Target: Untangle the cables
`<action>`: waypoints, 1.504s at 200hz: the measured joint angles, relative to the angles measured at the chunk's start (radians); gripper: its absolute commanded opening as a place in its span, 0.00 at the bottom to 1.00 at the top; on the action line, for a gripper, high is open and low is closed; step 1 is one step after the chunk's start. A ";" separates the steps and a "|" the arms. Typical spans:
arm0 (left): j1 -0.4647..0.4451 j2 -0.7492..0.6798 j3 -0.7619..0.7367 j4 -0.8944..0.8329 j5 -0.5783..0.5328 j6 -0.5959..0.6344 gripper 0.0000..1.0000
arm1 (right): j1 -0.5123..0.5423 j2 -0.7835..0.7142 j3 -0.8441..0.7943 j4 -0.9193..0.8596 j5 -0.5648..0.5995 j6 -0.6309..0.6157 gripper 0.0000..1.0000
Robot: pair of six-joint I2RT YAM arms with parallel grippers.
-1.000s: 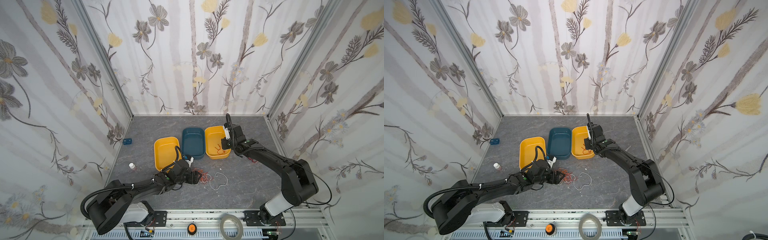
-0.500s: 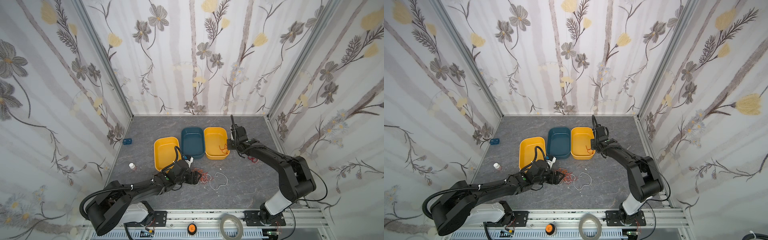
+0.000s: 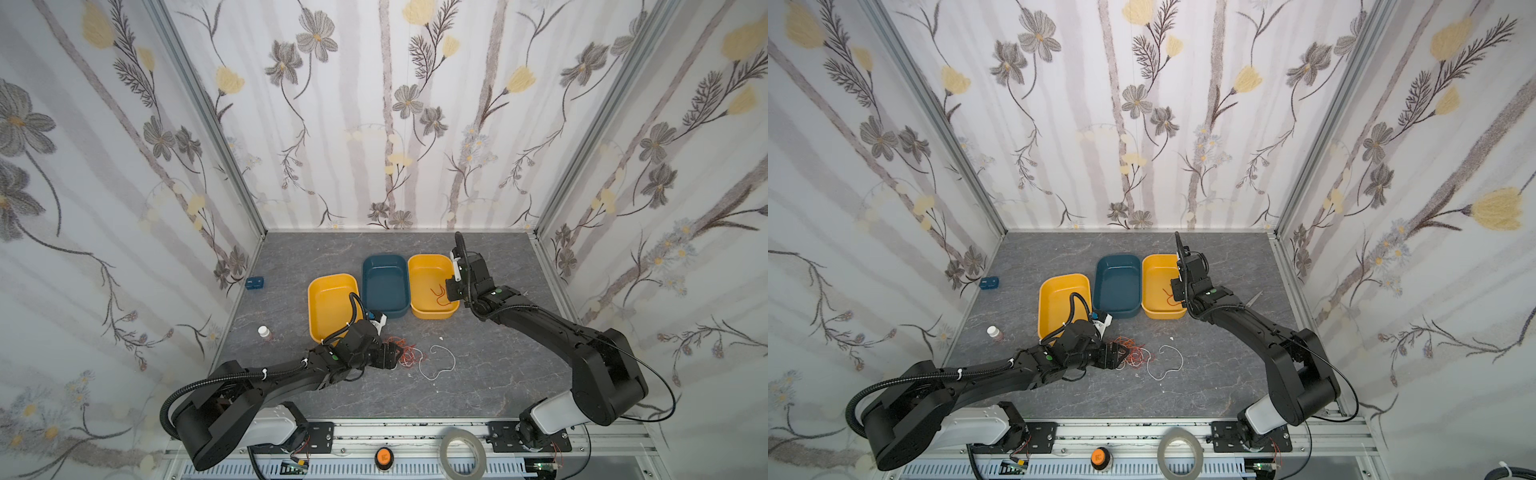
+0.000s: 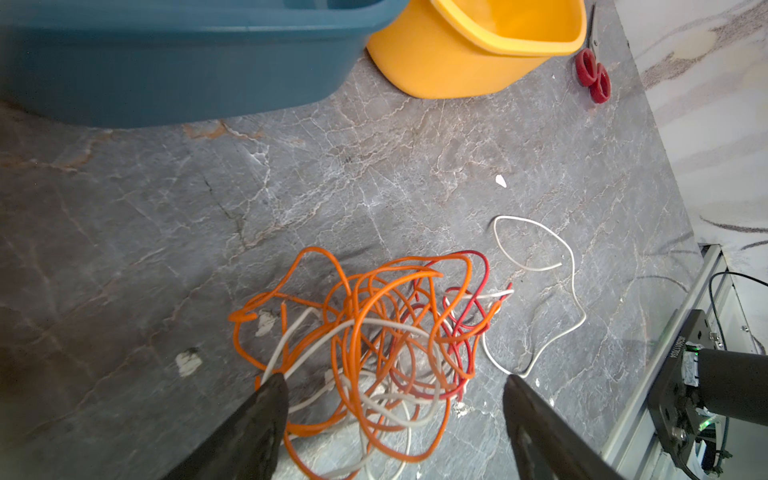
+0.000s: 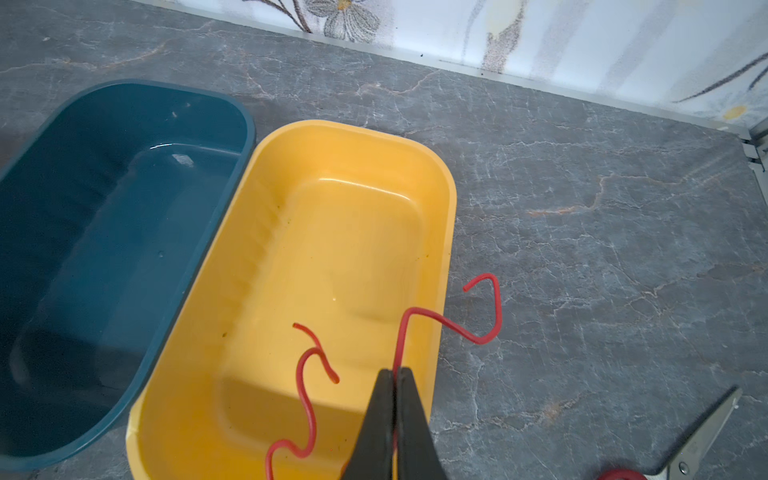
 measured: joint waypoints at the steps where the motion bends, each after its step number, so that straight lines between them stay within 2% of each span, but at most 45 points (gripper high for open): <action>1: 0.000 0.000 0.000 0.000 0.000 0.000 0.82 | 0.000 0.001 0.000 0.002 -0.002 0.000 0.03; 56: 0.000 -0.005 -0.006 0.006 0.000 0.000 0.82 | 0.004 0.155 0.077 0.009 -0.173 -0.006 0.08; 70: 0.000 -0.007 -0.006 0.006 0.000 0.000 0.82 | 0.003 0.184 0.099 -0.006 -0.193 -0.006 0.16; 87: 0.000 -0.007 -0.009 0.006 0.000 0.000 0.82 | 0.003 0.198 0.119 -0.037 -0.198 -0.005 0.33; 114: 0.000 -0.007 -0.010 0.006 0.000 0.000 0.82 | -0.010 0.188 0.129 -0.080 -0.196 -0.003 0.38; 156: 0.000 -0.007 -0.006 0.006 0.000 0.000 0.82 | -0.051 0.087 0.107 -0.146 -0.195 0.027 0.39; 178: 0.000 -0.007 0.000 0.005 0.000 0.000 0.82 | -0.051 0.016 0.080 -0.192 -0.232 0.043 0.47; 230: -0.002 0.027 0.032 -0.003 0.005 0.001 0.80 | -0.045 -0.178 -0.137 -0.260 -0.410 0.116 0.61; 255: -0.006 0.057 0.050 -0.017 0.009 0.001 0.79 | 0.003 -0.249 -0.240 -0.263 -0.481 0.172 0.62; 279: -0.016 0.080 0.071 -0.023 0.008 0.002 0.77 | 0.056 -0.295 -0.289 -0.286 -0.476 0.232 0.66; 301: -0.027 0.109 0.087 -0.024 0.008 0.004 0.74 | 0.077 -0.337 -0.343 -0.309 -0.419 0.286 0.67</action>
